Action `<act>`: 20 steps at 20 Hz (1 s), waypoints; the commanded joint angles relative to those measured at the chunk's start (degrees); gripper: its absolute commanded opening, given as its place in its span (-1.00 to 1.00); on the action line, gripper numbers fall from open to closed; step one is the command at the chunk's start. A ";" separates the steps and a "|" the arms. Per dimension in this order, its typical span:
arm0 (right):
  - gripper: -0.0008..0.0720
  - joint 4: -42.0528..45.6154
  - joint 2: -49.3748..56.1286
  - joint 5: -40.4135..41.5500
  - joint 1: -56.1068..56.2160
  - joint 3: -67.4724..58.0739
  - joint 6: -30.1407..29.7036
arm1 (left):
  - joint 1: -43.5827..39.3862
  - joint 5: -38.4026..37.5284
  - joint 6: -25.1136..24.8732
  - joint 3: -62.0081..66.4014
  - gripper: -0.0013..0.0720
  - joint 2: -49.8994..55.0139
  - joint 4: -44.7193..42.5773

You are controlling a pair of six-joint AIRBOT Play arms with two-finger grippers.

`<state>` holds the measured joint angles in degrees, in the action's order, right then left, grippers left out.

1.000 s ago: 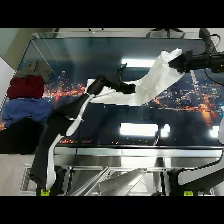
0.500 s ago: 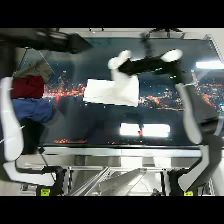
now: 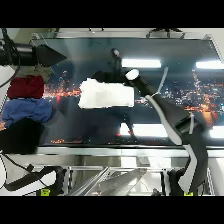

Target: Fold the shirts.

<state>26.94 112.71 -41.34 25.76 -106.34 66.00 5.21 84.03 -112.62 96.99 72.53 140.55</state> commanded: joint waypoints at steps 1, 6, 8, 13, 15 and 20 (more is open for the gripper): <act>-0.16 13.44 -5.27 -13.62 -7.98 -0.02 10.49 | 0.76 0.04 -2.08 -5.75 -0.92 -1.20 0.02; 0.81 36.48 -5.29 -27.28 -15.78 2.51 25.44 | 0.55 -0.46 -3.17 -8.90 -0.92 -1.20 0.00; 0.81 36.06 -2.56 -26.62 -16.39 3.98 25.49 | 0.55 -1.03 -3.54 -8.87 -0.92 -1.20 0.04; 0.80 33.59 4.13 -25.92 -16.35 3.96 22.49 | 0.55 -0.98 -3.54 -8.87 -0.92 -1.20 0.00; 0.80 30.51 5.27 -24.44 -16.37 3.96 19.52 | 0.55 -1.01 -3.54 -8.87 -0.92 -1.20 0.00; 0.75 16.20 8.02 -23.45 -16.26 3.96 11.30 | 0.55 -1.03 -3.52 -8.87 -0.92 -1.20 0.02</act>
<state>51.62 119.00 -64.45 9.41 -102.52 82.96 5.72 82.98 -116.09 88.14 71.37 140.57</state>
